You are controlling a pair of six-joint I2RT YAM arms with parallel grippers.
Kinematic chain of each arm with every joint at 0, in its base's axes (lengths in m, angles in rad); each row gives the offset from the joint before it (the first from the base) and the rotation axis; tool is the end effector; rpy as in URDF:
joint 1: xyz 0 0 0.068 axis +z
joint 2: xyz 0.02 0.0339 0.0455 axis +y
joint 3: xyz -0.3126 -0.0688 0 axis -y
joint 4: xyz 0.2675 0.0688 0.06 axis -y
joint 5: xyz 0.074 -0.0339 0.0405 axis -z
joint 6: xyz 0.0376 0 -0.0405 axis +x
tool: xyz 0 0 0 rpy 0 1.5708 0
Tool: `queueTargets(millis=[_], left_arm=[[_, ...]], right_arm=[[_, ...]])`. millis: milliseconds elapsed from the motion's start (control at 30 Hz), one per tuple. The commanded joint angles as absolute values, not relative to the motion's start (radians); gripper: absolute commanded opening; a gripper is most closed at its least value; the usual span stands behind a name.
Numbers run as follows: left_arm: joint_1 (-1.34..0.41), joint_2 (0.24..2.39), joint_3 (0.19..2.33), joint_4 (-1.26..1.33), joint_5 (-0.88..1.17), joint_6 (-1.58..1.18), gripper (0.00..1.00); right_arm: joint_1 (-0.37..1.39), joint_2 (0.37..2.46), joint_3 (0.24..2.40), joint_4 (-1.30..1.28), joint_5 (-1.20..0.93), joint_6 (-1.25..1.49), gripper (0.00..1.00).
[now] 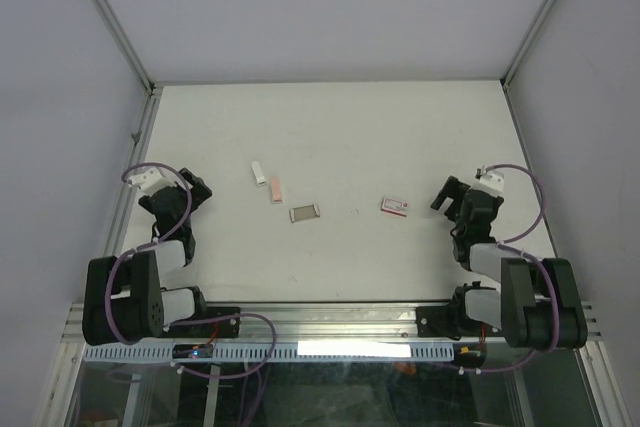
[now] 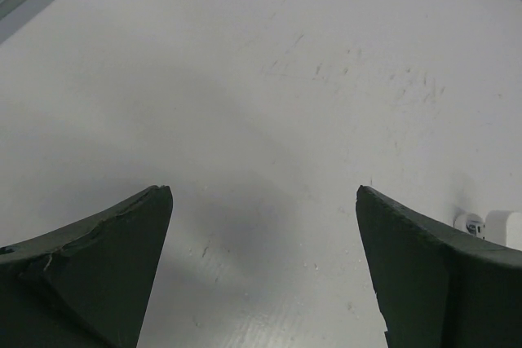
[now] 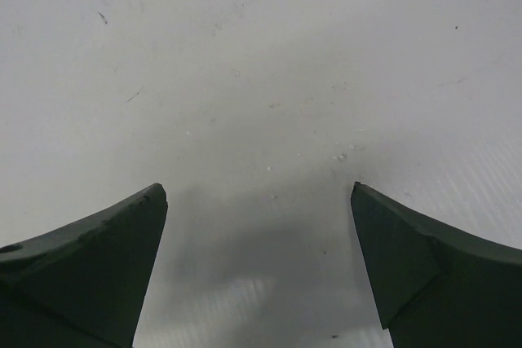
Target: Load the staples into the stapler
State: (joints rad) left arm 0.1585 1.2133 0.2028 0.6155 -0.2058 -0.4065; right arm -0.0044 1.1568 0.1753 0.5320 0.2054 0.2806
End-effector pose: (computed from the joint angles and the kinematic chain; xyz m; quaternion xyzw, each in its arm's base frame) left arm 0.2021 0.0401 0.1690 -0.2854 0.7790 0.0166 0.5580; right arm 0.1926 -0.0085 0.1625 0.1736 0.8262 -0.0132 0.5358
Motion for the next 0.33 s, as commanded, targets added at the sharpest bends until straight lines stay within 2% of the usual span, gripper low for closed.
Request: queueTargets(millis=[0, 133, 300], left_arm=[[0.104, 1.281, 0.228, 0.900, -0.288, -0.322, 0.99], [0.027, 1.344, 0.258, 0.912, -0.349, -0.266, 0.99], [-0.040, 1.382, 0.273, 0.931, -0.434, -0.214, 0.99]], right_arm=[[0.014, 1.254, 0.211, 0.888, 0.287, 0.195, 0.99], [0.042, 1.340, 0.224, 0.984, 0.326, 0.156, 0.99], [0.054, 1.363, 0.233, 0.986, 0.318, 0.148, 0.99]])
